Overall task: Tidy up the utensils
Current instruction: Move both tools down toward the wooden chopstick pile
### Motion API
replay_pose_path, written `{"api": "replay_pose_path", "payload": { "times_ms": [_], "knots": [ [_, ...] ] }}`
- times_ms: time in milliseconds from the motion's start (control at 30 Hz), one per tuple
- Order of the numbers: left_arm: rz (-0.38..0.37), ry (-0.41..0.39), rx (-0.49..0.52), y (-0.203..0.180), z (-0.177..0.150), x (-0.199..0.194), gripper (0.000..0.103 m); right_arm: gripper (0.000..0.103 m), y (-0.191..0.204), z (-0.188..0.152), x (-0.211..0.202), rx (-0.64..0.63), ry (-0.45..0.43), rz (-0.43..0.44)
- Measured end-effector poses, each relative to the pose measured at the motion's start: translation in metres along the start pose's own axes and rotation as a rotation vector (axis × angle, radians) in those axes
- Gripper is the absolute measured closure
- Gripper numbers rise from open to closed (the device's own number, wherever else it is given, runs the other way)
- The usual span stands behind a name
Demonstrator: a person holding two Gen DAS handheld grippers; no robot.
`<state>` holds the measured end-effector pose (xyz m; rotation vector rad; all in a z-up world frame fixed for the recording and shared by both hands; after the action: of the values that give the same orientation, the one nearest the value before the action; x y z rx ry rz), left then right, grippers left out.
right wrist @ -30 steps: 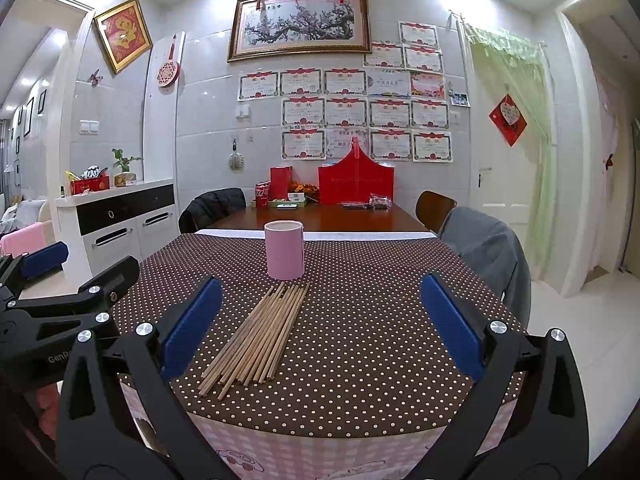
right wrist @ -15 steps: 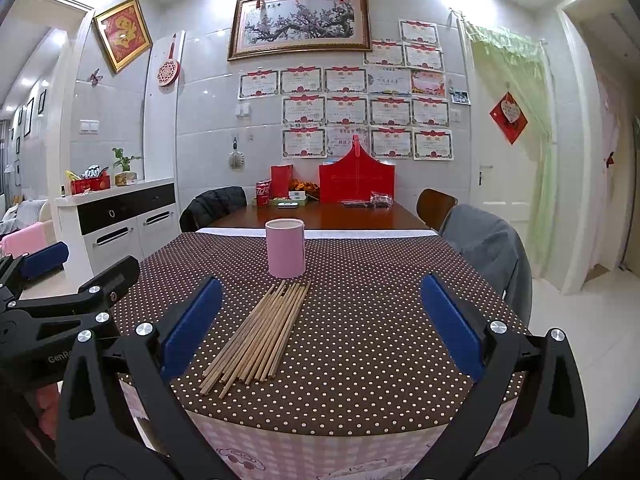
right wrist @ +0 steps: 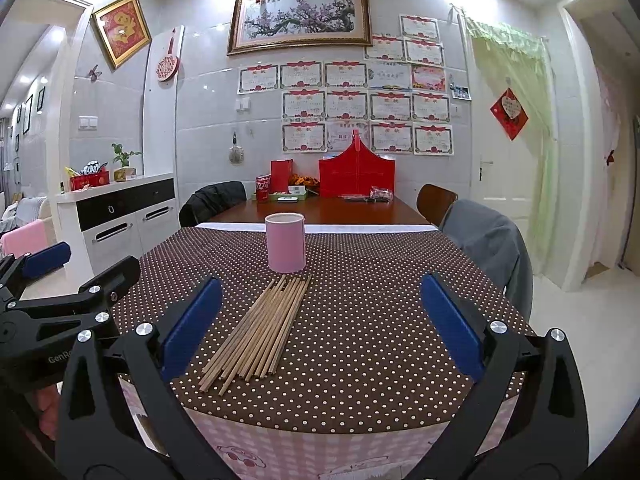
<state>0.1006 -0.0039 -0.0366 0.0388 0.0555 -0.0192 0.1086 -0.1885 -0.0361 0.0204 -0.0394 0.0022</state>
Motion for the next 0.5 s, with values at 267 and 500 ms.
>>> {"api": "replay_pose_path", "payload": {
  "times_ms": [267,500],
  "knots": [
    [-0.008,0.044,-0.006,0.000,-0.018,0.017,0.011,0.005,-0.001,-0.010,0.010,0.002,0.054,-0.014],
    [-0.019,0.097,-0.016,0.001,-0.035,0.039,0.015,0.005,0.001,-0.030,0.029,0.001,0.138,-0.019]
  ]
}}
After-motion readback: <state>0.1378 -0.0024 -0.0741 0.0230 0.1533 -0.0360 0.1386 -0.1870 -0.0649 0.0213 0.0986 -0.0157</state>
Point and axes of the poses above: each gripper's, at about its wrist camera, not at the fingertips, and x roughly the way its jaws point, y to its left, z to its top, the point moved 10 cm from there along x, roughly the way its jaws point, and after that the axes turned 14 degrees about -y, right-handed, at the moved point
